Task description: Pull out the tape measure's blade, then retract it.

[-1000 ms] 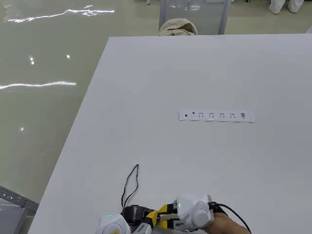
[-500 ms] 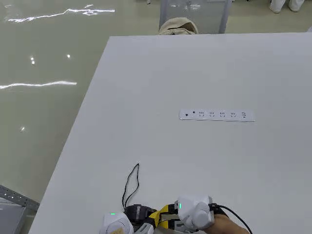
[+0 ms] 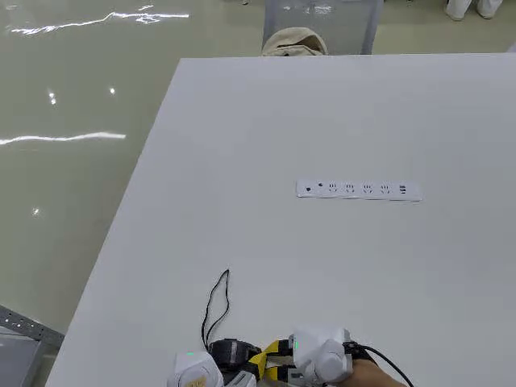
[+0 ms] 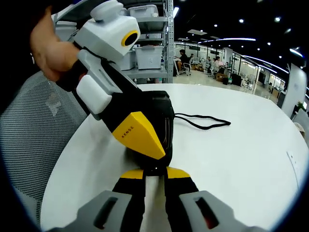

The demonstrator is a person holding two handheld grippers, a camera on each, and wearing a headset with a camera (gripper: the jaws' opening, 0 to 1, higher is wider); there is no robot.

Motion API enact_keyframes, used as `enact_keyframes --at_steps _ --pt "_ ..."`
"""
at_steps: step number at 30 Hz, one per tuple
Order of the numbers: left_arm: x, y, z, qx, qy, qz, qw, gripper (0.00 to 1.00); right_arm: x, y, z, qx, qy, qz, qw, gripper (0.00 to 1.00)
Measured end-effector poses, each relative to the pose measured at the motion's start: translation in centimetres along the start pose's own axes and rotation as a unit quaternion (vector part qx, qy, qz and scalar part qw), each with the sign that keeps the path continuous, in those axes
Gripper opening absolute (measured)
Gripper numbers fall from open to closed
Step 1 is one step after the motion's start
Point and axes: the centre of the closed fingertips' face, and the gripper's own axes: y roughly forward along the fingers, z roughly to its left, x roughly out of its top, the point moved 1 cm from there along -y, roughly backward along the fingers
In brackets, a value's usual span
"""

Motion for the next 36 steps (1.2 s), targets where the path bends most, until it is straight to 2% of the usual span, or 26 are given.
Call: enact_keyframes --at_steps 3,10,20,26,36 --pt "-0.09 0.01 0.03 -0.006 -0.020 0.008 0.9998 0.63 -0.04 0.02 -0.05 -0.002 0.001 0.000 1.0000 0.13" --pt "-0.16 -0.07 -0.09 -0.016 -0.029 0.010 0.9994 0.64 -0.01 0.01 -0.03 -0.003 -0.002 0.004 1.0000 0.13" --pt "-0.33 -0.37 -0.47 -0.037 -0.014 0.013 0.9991 0.68 -0.04 0.05 -0.02 -0.005 0.003 0.005 1.0000 0.14" --pt "-0.40 -0.43 -0.33 -0.033 0.000 0.017 0.9993 0.65 0.04 0.07 0.27 0.001 0.002 0.003 1.0000 0.19" --pt "-0.35 -0.46 -0.32 -0.035 0.003 0.015 0.9993 0.64 -0.01 0.28 0.19 -0.004 -0.003 0.004 1.0000 0.24"
